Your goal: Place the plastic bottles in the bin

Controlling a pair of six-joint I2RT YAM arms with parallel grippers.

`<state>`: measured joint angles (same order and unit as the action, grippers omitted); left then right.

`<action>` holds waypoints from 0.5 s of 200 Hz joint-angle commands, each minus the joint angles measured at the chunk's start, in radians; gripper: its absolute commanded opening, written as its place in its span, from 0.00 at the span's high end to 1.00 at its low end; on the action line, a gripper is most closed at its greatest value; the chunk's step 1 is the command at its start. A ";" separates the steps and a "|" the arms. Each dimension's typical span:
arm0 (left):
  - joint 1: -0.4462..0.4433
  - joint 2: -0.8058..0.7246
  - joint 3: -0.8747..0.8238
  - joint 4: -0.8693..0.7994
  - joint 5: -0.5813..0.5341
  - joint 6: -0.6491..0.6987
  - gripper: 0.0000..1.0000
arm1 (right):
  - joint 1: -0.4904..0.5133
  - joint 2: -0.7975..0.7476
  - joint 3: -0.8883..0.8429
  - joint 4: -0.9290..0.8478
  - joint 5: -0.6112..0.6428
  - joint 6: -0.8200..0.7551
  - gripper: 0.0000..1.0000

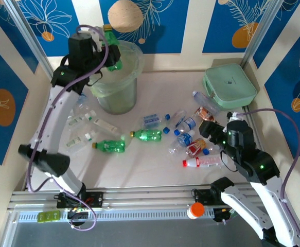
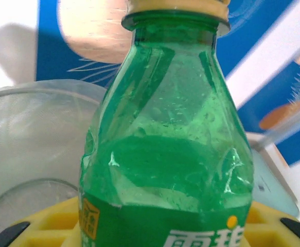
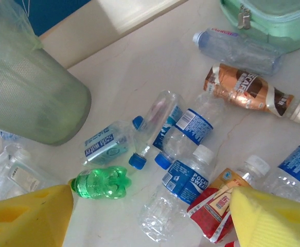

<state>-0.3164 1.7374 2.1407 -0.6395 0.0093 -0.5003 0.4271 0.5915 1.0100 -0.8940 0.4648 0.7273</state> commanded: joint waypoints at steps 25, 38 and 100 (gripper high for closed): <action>0.075 0.189 0.170 -0.120 -0.053 -0.370 0.82 | -0.003 0.002 0.063 -0.121 0.075 0.115 0.23; 0.081 0.241 0.203 -0.161 -0.048 -0.443 0.84 | -0.004 0.012 0.073 -0.141 0.095 0.142 0.27; 0.084 0.416 0.249 -0.279 0.001 -0.579 0.85 | -0.004 0.047 0.040 -0.158 0.161 0.216 0.30</action>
<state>-0.2375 2.1021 2.3333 -0.8318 -0.0151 -0.9886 0.4271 0.6266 1.0588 -1.0378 0.5755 0.8928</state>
